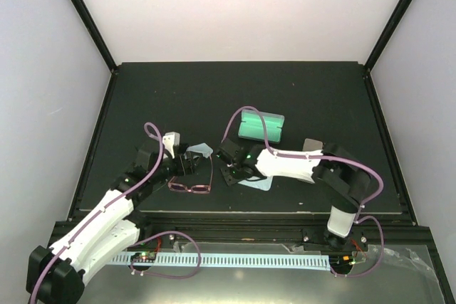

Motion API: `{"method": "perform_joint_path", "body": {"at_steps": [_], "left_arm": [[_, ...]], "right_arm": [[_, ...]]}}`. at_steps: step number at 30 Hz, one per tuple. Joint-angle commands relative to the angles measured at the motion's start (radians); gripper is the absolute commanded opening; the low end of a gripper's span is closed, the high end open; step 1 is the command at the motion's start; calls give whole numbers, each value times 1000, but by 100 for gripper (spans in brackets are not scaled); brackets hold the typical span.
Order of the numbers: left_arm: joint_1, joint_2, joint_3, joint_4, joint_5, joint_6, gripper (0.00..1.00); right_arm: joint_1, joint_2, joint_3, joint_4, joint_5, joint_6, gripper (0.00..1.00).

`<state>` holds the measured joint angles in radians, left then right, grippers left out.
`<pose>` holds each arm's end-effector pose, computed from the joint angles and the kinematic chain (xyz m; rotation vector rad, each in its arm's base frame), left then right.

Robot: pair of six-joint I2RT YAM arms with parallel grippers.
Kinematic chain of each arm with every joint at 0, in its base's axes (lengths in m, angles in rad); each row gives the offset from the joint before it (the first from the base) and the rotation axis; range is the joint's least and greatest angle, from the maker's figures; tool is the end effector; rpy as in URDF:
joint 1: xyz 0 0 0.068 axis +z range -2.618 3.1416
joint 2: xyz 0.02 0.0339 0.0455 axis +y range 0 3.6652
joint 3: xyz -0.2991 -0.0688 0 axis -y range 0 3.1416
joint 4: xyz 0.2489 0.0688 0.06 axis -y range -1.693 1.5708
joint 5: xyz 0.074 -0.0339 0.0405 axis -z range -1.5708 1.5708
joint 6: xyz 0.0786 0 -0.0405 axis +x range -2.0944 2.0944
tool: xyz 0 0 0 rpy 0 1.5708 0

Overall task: Organize the sunglasses
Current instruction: Adjust the glasses cleaning cloth at the center of the board.

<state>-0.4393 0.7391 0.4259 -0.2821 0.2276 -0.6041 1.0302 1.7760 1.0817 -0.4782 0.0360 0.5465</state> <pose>0.1544 -0.0921 0.2109 -0.0497 2.2731 -0.8249 0.1927 0.3156 0.1526 -0.6637 2.7332 0.3669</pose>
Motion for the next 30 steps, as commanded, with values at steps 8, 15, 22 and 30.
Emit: {"method": "perform_joint_path", "body": {"at_steps": [8,15,22,30], "left_arm": [[-4,-17,39,-31,-27,12,87],[-3,-17,40,-29,-27,15,87],[-4,-12,42,-23,-18,12,87],[-4,-4,46,-17,-12,15,87]], "right_arm": [[8,121,40,-74,111,-15,28],[8,146,27,-106,156,0,10],[8,99,2,-86,124,-6,1],[8,-12,-64,22,-148,-35,1]]}}
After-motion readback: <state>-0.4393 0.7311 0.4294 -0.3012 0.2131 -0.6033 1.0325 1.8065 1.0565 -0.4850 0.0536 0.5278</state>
